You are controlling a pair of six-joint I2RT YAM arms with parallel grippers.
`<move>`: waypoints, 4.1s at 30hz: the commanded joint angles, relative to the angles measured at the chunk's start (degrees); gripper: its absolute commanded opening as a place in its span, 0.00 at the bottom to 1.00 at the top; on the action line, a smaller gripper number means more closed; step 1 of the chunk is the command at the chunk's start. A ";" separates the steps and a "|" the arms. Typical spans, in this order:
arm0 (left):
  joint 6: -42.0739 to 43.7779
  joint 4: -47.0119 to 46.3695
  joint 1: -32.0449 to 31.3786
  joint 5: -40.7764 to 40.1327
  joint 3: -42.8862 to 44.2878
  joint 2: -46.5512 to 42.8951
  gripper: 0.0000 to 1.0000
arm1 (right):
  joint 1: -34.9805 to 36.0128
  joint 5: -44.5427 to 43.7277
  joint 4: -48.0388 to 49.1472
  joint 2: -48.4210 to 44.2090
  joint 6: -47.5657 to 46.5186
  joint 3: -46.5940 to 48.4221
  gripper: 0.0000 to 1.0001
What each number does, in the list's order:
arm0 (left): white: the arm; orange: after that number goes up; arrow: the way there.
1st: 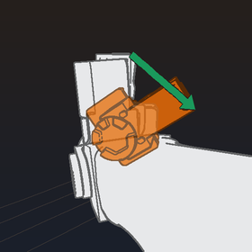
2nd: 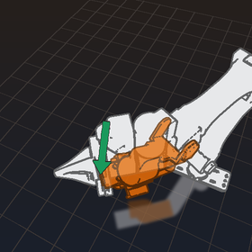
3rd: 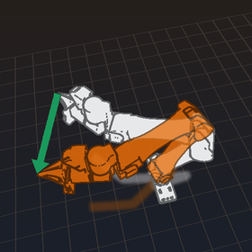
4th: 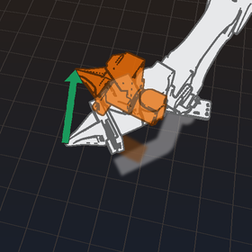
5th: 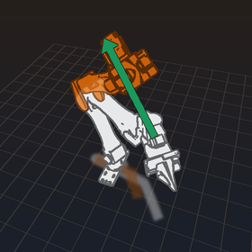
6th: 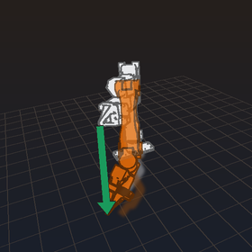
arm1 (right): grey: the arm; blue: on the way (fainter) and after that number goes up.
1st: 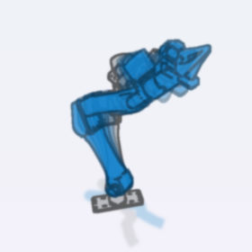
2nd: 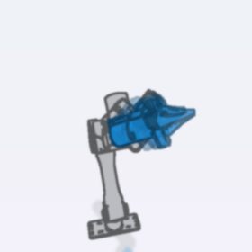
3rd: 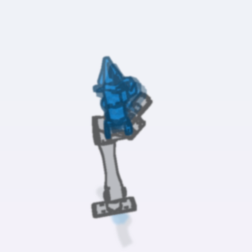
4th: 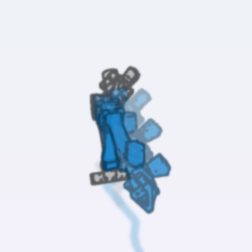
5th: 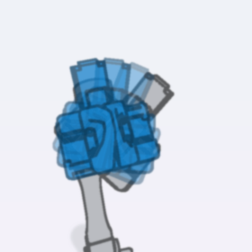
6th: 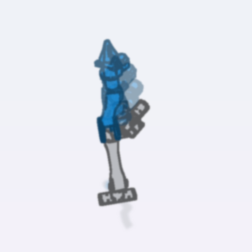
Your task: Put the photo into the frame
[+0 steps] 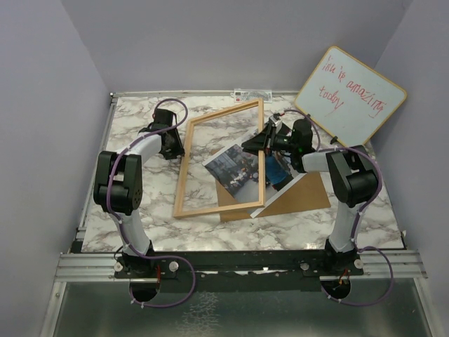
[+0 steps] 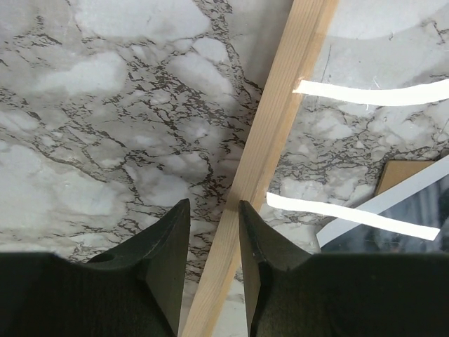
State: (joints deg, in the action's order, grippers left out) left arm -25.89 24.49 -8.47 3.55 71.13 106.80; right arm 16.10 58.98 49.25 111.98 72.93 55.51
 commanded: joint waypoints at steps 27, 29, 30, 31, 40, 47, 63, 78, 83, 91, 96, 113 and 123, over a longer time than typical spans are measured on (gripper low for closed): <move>-0.19 6.18 -1.97 -1.16 -6.36 7.39 0.33 | -0.46 -5.75 -23.00 -7.68 -13.72 -0.06 0.58; -0.65 6.26 -1.99 -2.44 -6.36 7.13 0.33 | -0.52 -6.51 -31.93 -7.36 -19.62 3.24 0.49; -0.96 6.39 -1.92 -3.01 -6.29 7.06 0.32 | -0.46 -6.73 -34.03 -7.05 -21.09 4.28 0.45; -1.19 6.56 -1.86 -3.10 -6.13 7.02 0.32 | -0.49 -6.74 -35.17 -6.66 -21.84 5.06 0.42; -3.32 9.61 -0.90 -12.23 -3.67 2.06 0.36 | -0.37 -8.96 -37.81 -2.37 -24.01 8.18 0.27; -3.81 10.75 -0.16 -13.94 -3.54 -2.08 0.37 | 0.39 -8.64 -35.18 -0.06 -21.62 8.92 0.22; -6.71 12.67 0.03 -15.92 -3.89 -12.39 0.45 | 5.16 -17.81 -30.18 6.14 -12.48 15.37 0.18; -1.49 5.23 -1.72 6.69 -9.76 -17.00 0.59 | 6.35 -18.09 -35.33 10.01 -16.57 20.55 0.41; -3.20 8.33 -1.99 -10.61 -8.83 -18.09 0.67 | 6.35 -16.07 -35.28 8.38 -18.25 20.14 0.20; -5.50 10.93 -0.51 -22.37 -2.58 -19.22 0.81 | 6.36 -5.34 -24.69 2.40 -14.92 17.55 0.01; -6.53 11.37 -0.18 -24.10 1.31 -20.58 0.88 | 6.42 -0.71 -10.03 0.25 -6.03 14.63 0.01; -7.31 15.27 9.64 -18.49 5.80 -24.42 0.93 | 4.71 -11.73 -28.40 -7.81 -17.69 16.99 0.01; -3.44 11.62 9.63 1.70 0.98 -13.13 0.83 | -11.54 0.15 -57.06 -15.03 -37.24 14.15 0.01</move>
State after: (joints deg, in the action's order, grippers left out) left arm -30.81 37.45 1.10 -4.51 74.26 89.38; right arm 9.52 53.12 9.43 102.50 48.62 70.15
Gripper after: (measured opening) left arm 0.841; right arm 0.258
